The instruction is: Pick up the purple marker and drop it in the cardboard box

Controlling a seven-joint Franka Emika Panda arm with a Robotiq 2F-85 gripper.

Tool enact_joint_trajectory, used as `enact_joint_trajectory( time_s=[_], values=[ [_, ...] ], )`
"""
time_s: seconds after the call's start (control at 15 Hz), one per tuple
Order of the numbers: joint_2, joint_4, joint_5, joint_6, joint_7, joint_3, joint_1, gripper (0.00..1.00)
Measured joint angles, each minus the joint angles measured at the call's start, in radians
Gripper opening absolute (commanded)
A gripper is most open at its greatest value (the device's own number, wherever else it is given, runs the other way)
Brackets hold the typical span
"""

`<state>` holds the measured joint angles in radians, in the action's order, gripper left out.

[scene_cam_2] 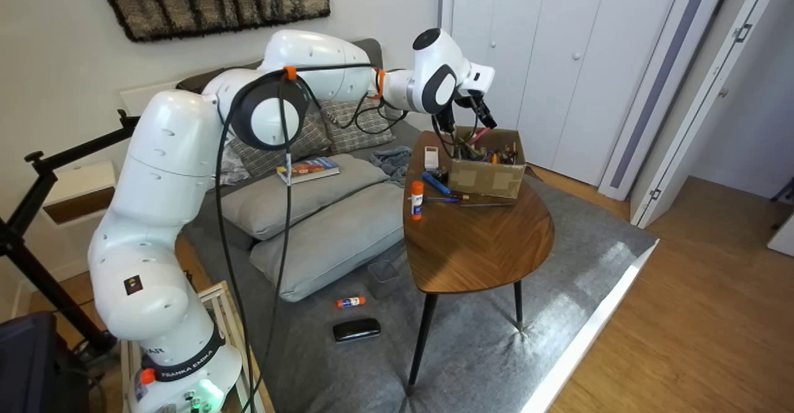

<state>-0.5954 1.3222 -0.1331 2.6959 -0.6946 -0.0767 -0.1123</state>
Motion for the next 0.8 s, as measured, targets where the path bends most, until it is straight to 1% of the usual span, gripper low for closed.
enact_joint_trajectory(
  time_s=[0.07, 0.13, 0.53, 0.8],
  values=[
    [0.017, 0.000, 0.002, -0.057, 0.009, 0.000, -0.003, 0.98],
    [0.037, 0.000, 0.009, -0.124, 0.020, 0.002, -0.006, 1.00],
    [0.187, 0.000, 0.010, -0.559, 0.033, 0.017, -0.010, 1.00],
    [0.242, 0.001, 0.010, -0.751, 0.029, 0.012, -0.007, 1.00]
  ],
)
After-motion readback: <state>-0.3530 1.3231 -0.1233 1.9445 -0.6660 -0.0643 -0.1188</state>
